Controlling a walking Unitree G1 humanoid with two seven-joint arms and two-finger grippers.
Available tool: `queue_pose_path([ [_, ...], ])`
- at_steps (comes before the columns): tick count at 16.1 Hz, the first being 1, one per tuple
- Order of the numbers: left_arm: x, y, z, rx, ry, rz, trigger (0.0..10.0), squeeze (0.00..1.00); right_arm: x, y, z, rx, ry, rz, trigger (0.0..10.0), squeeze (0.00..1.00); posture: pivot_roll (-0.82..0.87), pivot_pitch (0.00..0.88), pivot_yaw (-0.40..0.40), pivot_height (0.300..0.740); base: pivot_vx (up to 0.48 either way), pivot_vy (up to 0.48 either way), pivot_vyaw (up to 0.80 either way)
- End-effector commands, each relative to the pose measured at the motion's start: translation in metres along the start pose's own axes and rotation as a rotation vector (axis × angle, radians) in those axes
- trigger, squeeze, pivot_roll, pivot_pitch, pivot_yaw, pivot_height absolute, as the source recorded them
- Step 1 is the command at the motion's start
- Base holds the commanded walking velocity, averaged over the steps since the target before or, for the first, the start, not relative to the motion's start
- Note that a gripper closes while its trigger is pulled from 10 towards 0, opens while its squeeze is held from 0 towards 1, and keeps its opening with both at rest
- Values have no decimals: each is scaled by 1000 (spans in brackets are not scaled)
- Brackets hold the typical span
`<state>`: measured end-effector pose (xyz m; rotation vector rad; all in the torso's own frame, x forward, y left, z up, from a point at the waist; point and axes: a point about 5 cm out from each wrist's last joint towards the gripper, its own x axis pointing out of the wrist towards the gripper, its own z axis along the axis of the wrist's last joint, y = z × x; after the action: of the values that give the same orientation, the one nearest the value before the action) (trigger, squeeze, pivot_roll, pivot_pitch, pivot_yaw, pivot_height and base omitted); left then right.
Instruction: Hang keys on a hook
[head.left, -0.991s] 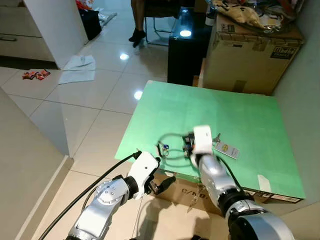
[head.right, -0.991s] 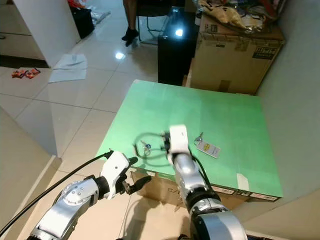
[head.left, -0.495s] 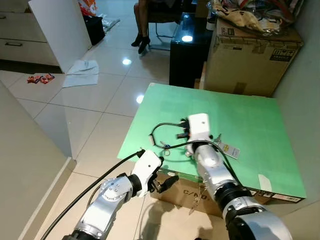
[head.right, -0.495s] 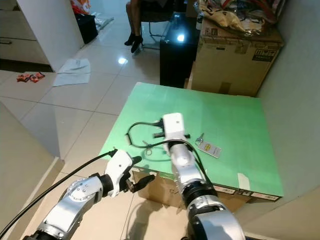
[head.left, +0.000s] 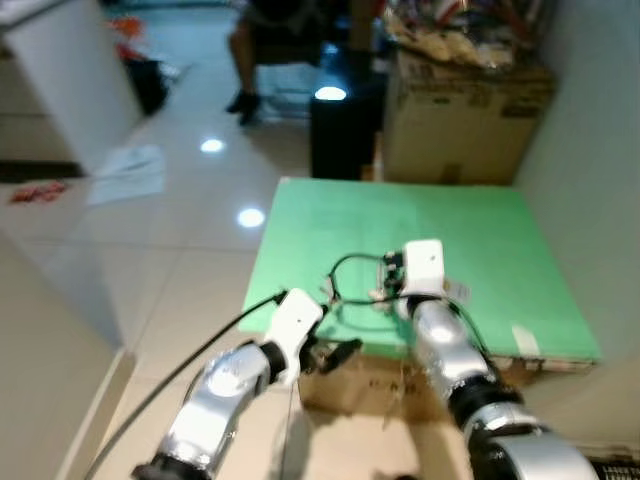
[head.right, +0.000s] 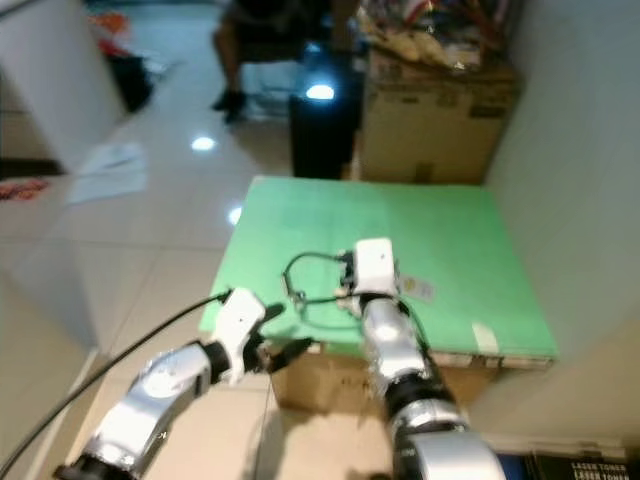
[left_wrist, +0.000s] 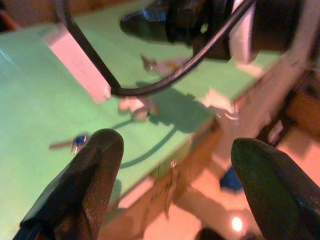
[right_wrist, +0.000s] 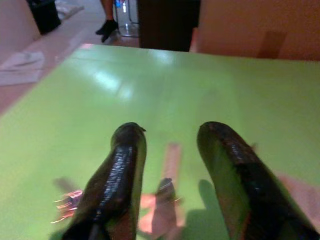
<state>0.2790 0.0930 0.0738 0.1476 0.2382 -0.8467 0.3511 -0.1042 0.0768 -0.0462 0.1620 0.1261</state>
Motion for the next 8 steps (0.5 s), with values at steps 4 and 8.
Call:
queue_pose_path([
  [4, 3, 1, 3, 31, -15, 20, 10000, 0, -1, -5, -2, 14, 4, -16, 10000, 1000, -152, 98, 80, 740, 0, 240, -761],
  [8, 3, 9, 3, 62, -26, 117, 10000, 0, -4, -4, -5, 22, 1, -13, 10000, 1000, -146, 97, 73, 740, 0, 0, -770],
])
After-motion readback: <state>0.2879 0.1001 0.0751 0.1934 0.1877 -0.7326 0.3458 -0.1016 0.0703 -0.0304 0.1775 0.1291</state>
